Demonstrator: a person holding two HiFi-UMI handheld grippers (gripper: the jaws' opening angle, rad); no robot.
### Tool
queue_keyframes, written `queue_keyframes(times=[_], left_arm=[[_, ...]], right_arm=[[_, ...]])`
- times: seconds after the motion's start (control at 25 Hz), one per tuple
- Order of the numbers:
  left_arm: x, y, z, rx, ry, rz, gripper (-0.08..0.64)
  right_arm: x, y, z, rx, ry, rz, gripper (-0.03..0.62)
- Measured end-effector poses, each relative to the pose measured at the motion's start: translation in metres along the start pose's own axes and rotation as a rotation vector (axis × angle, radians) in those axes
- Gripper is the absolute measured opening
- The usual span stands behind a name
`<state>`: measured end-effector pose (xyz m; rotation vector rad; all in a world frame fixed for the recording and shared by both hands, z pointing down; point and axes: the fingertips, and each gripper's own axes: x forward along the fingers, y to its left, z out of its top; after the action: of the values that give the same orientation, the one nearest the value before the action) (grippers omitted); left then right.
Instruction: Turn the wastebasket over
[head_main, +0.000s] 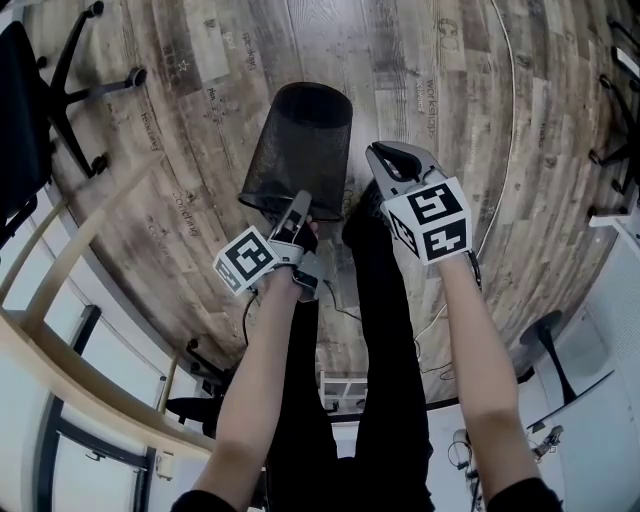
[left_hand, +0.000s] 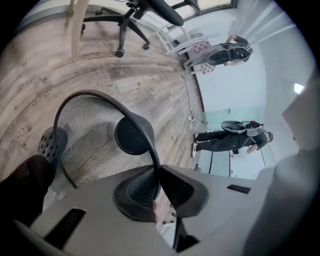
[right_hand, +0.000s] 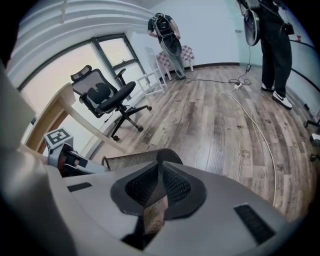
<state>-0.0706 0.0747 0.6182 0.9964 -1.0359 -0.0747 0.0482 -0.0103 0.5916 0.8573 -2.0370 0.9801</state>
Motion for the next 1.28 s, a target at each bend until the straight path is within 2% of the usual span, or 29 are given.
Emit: queue_keyframes(times=[0.12,0.16,0.24,0.32,0.48,0.68,0.84,1.04,1.28], left_arm=[[-0.015,-0.012,0.001,0.089,0.051,-0.049,0.040],[-0.021,-0.014,0.002,0.113,0.066,-0.059,0.040],[-0.034,-0.013,0.004,0.151,0.097,-0.052,0.040],[-0.045,-0.012,0.005,0.176,0.126,-0.052,0.040],[-0.060,-0.025,0.006,0.238,0.163,-0.107,0.040],[-0.080,-0.032,-0.001,0.246,0.205,-0.151,0.041],[-0.096,-0.034,-0.007,0.292,0.251,-0.196,0.041],[-0.115,-0.044,-0.011,0.334,0.308,-0.327,0.048],[-0.122,-0.040,-0.008,0.365,0.342,-0.344,0.046]], right_arm=[[0.006,-0.010,0.009,-0.018,-0.001,-0.009,0.035],[0.008,-0.011,0.011,-0.013,0.002,0.000,0.058],[0.014,-0.009,0.014,0.003,0.015,0.046,0.166],[0.020,-0.005,0.016,0.014,0.028,0.092,0.227],[0.030,-0.003,0.015,0.021,0.035,0.147,0.282],[0.036,0.001,0.014,0.067,0.028,0.268,0.304],[0.040,-0.003,0.009,0.107,0.044,0.285,0.310],[0.033,0.006,0.002,0.188,0.047,0.386,0.310],[0.028,0.009,-0.010,0.271,0.086,0.475,0.311]])
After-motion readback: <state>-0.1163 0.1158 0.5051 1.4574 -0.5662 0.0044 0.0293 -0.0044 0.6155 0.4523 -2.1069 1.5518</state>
